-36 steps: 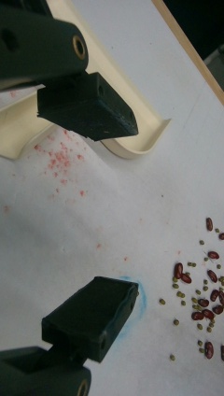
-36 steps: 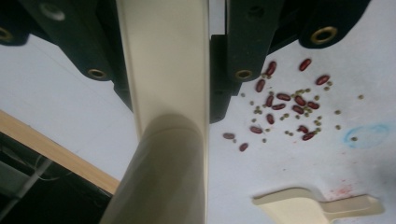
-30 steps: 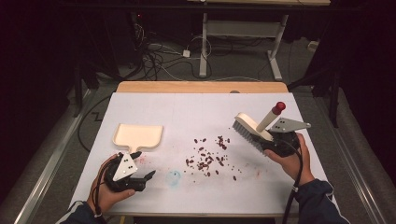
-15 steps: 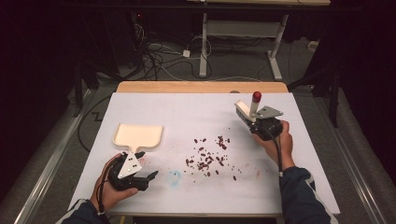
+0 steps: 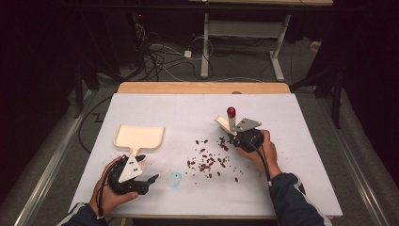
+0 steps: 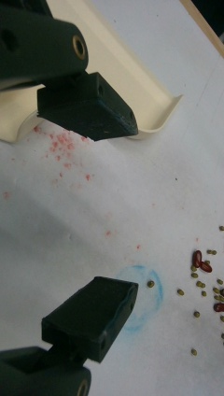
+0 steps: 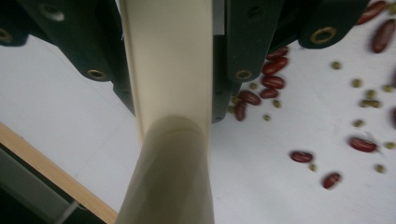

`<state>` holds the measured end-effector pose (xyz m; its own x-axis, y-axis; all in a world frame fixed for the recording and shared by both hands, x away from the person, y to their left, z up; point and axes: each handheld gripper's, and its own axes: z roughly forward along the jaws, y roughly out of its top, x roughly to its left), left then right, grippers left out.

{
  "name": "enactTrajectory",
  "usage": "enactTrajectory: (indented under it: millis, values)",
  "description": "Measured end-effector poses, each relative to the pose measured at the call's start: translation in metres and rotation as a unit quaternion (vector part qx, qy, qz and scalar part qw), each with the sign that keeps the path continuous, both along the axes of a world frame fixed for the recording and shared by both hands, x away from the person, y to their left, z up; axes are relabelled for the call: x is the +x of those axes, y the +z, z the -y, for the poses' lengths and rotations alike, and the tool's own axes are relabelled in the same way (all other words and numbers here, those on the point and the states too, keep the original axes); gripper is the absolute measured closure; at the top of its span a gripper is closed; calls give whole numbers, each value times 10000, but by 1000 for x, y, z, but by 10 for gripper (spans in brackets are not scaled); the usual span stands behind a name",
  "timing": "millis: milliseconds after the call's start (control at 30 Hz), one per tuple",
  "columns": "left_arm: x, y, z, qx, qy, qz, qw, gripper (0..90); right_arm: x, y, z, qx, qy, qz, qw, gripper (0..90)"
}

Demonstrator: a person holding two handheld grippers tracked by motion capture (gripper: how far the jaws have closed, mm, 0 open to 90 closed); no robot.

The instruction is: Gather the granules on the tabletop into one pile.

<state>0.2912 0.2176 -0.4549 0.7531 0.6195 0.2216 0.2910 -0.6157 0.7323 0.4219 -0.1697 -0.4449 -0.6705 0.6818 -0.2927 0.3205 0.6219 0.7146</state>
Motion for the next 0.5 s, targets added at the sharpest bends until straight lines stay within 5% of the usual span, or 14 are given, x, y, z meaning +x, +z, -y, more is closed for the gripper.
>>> enactTrajectory:
  millis: [367,500]
  values:
    - [-2,2,-2,-80,-3,10,10000,193,-34,0,-6,28,771,-104,9970,672]
    - [-3,2,-2,-52,-16,22,10000,193,-50,2,-5,-242,874,44,9959,674]
